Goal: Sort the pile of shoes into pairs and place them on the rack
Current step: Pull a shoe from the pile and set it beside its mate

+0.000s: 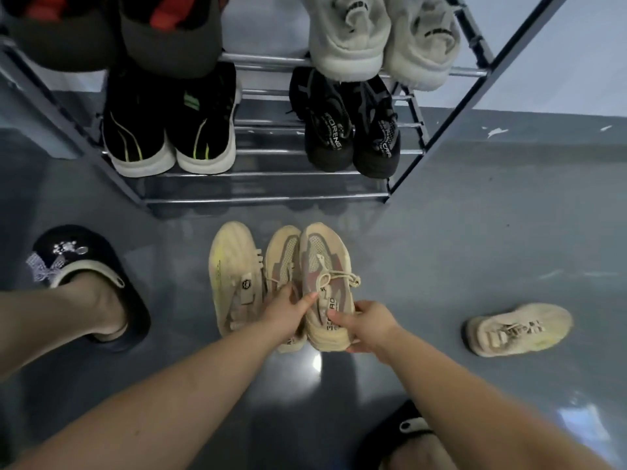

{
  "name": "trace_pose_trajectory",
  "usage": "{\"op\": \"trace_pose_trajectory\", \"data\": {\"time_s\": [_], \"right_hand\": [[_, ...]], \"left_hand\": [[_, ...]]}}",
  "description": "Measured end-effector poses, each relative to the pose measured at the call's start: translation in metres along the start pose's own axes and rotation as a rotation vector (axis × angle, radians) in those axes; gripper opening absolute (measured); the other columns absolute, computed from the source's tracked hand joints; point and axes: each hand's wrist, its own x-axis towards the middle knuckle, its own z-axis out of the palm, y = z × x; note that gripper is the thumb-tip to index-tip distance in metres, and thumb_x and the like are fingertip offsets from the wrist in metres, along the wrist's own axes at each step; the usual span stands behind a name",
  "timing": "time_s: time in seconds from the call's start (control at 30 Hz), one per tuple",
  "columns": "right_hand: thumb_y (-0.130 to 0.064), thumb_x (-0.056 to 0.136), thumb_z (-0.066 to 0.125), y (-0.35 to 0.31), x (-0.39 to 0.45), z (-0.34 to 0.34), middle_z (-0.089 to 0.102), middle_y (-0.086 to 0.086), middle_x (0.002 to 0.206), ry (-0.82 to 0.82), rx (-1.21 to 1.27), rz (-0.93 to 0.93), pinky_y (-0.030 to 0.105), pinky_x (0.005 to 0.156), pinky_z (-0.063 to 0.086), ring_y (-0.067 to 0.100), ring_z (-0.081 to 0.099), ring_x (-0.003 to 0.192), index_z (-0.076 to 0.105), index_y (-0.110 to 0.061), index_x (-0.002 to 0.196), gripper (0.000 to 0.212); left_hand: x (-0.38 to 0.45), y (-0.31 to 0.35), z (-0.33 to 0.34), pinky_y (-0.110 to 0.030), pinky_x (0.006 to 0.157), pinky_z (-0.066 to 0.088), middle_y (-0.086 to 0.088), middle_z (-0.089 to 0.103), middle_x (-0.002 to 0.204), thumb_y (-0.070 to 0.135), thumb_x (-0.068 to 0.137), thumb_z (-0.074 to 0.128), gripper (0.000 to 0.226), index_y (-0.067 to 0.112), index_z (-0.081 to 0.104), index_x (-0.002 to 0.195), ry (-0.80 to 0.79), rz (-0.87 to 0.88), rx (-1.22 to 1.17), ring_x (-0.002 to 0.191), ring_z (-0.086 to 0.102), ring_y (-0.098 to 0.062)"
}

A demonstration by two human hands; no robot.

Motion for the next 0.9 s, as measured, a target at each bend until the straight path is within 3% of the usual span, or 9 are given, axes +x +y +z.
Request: {"op": "trace_pose_trajectory", "data": {"time_s": [0.1,0.17,0.3,0.53,0.67,0.8,0.9], "right_hand": [[-0.024,0.076,0.079,0.028,0.009,0.007,0.068,0.006,0.097,0.148,-0.128,-0.057,0.045,0.08,0.058,0.025,0.067,0.089,0.06,-0.008,0.112,0.044],[-0.026,0.075,0.079,0.041,0.014,0.01,0.068,0.005,0.1,0.189,-0.173,-0.089,0.045,0.084,0.056,0.026,0.067,0.093,0.059,-0.009,0.117,0.05],[-0.026,0.076,0.078,0.049,0.024,0.01,0.068,0.004,0.102,0.22,-0.231,-0.167,0.035,0.08,0.053,0.023,0.065,0.09,0.059,-0.01,0.115,0.046],[-0.02,0.075,0.079,0.061,0.047,-0.002,0.066,0.006,0.104,0.196,-0.175,-0.136,0.041,0.083,0.055,0.027,0.065,0.094,0.056,-0.01,0.12,0.052],[-0.014,0.074,0.08,0.068,0.063,0.004,0.067,0.011,0.109,0.099,-0.078,-0.053,0.052,0.085,0.054,0.032,0.066,0.097,0.053,-0.006,0.12,0.055],[-0.012,0.077,0.077,0.07,0.071,0.0,0.066,0.006,0.099,0.058,-0.037,-0.05,0.045,0.086,0.055,0.028,0.066,0.093,0.056,-0.007,0.121,0.049],[-0.01,0.08,0.075,0.069,0.073,-0.017,0.064,0.009,0.101,0.049,0.045,-0.02,0.044,0.076,0.058,0.028,0.064,0.089,0.055,-0.005,0.123,0.048]], "left_hand": [[-0.001,-0.021,0.012,-0.043,0.115,0.022,-0.01,0.024,0.154,0.06,0.085,0.05,0.08,0.021,0.02,0.149,0.079,-0.143,0.112,0.142,0.023,-0.032],[0.006,-0.035,0.022,-0.045,0.115,0.026,-0.008,0.029,0.153,0.06,0.082,0.053,0.082,0.023,0.024,0.149,0.083,-0.243,0.038,0.139,0.03,-0.034],[0.012,-0.045,0.026,-0.041,0.108,0.036,-0.011,0.041,0.146,0.057,0.082,0.056,0.079,0.011,0.035,0.143,0.083,-0.344,-0.022,0.131,0.042,-0.034],[0.025,-0.045,0.035,-0.043,0.108,0.037,-0.012,0.039,0.145,0.057,0.071,0.07,0.096,0.009,0.029,0.143,0.186,-0.495,-0.376,0.129,0.042,-0.033],[0.028,-0.051,0.041,-0.043,0.104,0.042,-0.007,0.049,0.137,0.04,0.075,0.075,0.079,0.016,0.034,0.138,0.219,-0.483,-0.574,0.121,0.05,-0.028],[0.028,-0.055,0.042,-0.042,0.106,0.041,-0.005,0.044,0.142,0.036,0.071,0.079,0.095,0.018,0.023,0.146,0.22,-0.462,-0.618,0.126,0.047,-0.026],[0.024,-0.053,0.04,-0.039,0.105,0.043,-0.009,0.054,0.135,0.037,0.073,0.077,0.081,0.009,0.039,0.139,0.141,-0.476,-0.597,0.124,0.052,-0.026]]}}
